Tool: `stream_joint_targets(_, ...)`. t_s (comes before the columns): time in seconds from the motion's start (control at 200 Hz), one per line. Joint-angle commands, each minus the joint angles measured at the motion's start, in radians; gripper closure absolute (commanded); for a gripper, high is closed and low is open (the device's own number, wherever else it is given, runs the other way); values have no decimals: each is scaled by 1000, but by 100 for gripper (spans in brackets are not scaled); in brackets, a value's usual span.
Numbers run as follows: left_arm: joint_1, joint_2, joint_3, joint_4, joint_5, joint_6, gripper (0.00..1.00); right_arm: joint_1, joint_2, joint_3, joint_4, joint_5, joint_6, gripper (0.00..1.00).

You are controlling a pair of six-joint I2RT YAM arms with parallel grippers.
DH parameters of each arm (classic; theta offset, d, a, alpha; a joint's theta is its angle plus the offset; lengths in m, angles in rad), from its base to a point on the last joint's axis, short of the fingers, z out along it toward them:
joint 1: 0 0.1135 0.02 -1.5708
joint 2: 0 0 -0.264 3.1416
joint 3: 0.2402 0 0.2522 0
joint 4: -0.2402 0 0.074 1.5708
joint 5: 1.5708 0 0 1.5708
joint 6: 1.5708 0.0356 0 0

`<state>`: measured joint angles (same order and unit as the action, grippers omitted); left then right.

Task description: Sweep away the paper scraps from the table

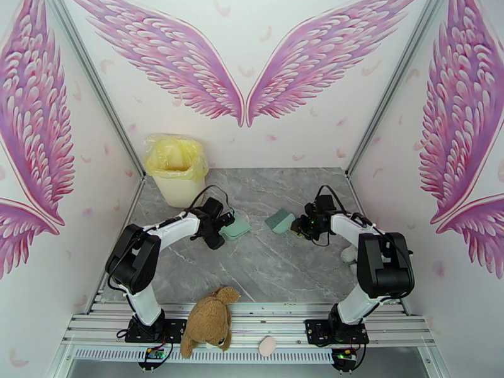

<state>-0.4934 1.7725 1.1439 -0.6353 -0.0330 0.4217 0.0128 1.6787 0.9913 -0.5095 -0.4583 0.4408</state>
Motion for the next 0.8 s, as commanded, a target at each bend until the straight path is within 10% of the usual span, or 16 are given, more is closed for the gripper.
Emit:
stream_joint_targets(0.0,1,-96,-12,12,29,-6,5,-9,-19,-25,-66,102,-23,58)
stream_joint_targets(0.415,35,-347,-61,116,-58,-66,1,-9,-104,-55,-122,229,-74,41)
stream_joint_targets(0.795,249,-696,-516,703,-278,-235,1,-8,-353,-20,-71,467,-127,37)
